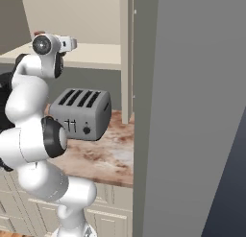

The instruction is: Pick the cans from the counter and place them in their designated side in the cabinet.

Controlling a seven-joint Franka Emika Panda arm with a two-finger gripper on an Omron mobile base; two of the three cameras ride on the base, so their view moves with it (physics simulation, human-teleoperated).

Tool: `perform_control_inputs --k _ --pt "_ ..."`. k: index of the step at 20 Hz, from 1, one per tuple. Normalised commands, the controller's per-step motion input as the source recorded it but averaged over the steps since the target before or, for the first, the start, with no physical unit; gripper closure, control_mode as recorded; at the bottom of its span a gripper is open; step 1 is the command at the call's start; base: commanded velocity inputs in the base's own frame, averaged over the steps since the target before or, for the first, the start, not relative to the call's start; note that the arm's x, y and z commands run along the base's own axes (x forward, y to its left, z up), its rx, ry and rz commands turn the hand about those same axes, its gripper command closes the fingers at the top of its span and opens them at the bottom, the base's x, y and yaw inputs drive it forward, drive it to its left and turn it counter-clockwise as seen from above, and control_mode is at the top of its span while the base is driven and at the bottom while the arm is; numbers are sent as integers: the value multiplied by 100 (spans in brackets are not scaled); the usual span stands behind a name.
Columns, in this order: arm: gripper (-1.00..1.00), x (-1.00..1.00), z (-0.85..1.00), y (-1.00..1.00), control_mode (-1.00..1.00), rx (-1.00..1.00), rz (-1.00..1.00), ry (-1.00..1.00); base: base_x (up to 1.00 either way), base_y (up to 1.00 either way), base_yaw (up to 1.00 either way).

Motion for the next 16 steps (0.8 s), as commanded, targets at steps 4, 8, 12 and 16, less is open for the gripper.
perform_control_inputs --k 4,8,12,16 --pt "100 31 -4 10 -100 0 0 0 0 0 0" --pt "100 32 -2 6 -100 -1 0 0 0 0 0" --pt "100 32 -2 8 -100 -1 0 0 0 0 0" --pt "100 30 -4 9 -100 0 0 0 0 0 0"
